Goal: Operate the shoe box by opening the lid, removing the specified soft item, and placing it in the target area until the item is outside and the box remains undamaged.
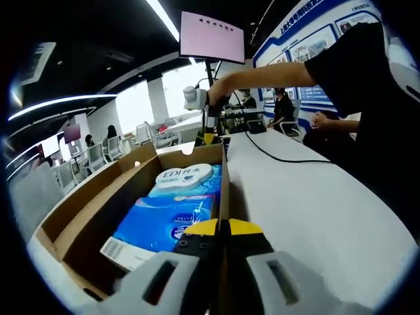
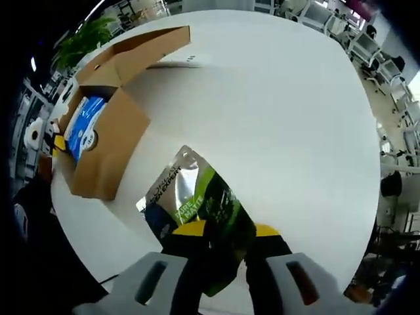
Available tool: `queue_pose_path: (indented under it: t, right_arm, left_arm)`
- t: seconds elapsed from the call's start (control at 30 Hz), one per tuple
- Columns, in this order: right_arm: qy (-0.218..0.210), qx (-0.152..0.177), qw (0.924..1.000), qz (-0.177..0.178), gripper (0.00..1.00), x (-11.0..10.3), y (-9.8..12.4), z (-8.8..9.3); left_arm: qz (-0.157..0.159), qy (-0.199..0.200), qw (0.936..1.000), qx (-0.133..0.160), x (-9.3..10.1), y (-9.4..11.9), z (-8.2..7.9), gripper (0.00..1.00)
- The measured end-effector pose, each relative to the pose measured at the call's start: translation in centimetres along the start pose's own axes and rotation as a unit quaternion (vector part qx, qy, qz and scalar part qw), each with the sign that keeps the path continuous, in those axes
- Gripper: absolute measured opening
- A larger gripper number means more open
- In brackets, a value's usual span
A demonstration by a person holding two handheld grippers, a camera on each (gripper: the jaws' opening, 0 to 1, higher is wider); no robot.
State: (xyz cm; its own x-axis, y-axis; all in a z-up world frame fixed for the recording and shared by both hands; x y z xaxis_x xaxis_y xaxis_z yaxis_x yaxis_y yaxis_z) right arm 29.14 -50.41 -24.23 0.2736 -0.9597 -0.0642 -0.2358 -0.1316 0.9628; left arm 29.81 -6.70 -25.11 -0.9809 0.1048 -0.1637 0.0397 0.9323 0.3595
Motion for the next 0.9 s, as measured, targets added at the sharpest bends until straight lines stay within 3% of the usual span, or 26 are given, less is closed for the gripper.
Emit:
queue_pose_path:
  t: [0.13,0.27,0.37,0.7,0.9]
  right_arm:
    - [0.003,-0.001,1.0000,0.009,0.20,-1.3,0.1,0.7]
    - [0.007,0.004,0.9995,0.032,0.22,-0.2,0.3,0.5]
    - [0.015,0.032,0.9973,0.064,0.22,0.4,0.9,-0.1]
    - [-0.001,0.039,0.9989,0.028,0.22,-0.9,0.7,-0.1]
    - [-0.002,0.093,0.9953,0.027,0.24,-2.2,0.9,0.0]
  left_arm:
    - [0.000,0.000,1.0000,-0.001,0.0,0.0,0.0,0.03]
    - [0.000,-0.001,1.0000,-0.002,0.1,0.0,0.0,0.03]
    - [0.000,-0.002,1.0000,-0.002,0.0,-0.1,0.0,0.03]
    - [-0.001,-0.002,1.0000,-0.003,0.1,-0.1,0.0,0.03]
    - [-0.001,-0.002,1.0000,-0.004,0.1,-0.1,0.0,0.03]
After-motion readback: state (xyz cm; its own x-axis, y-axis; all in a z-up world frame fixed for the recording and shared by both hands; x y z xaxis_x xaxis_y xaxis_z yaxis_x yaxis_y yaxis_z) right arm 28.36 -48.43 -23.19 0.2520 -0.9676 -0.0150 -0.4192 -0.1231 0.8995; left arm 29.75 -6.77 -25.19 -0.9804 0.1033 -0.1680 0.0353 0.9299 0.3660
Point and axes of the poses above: the point that each gripper's makers call its tool centre point, and the gripper's own axes: y roughly backward along the fingers, x roughly to its right, z roughly out of its underside, the point moved 7 cm from there along y, roughly backward along the fingers
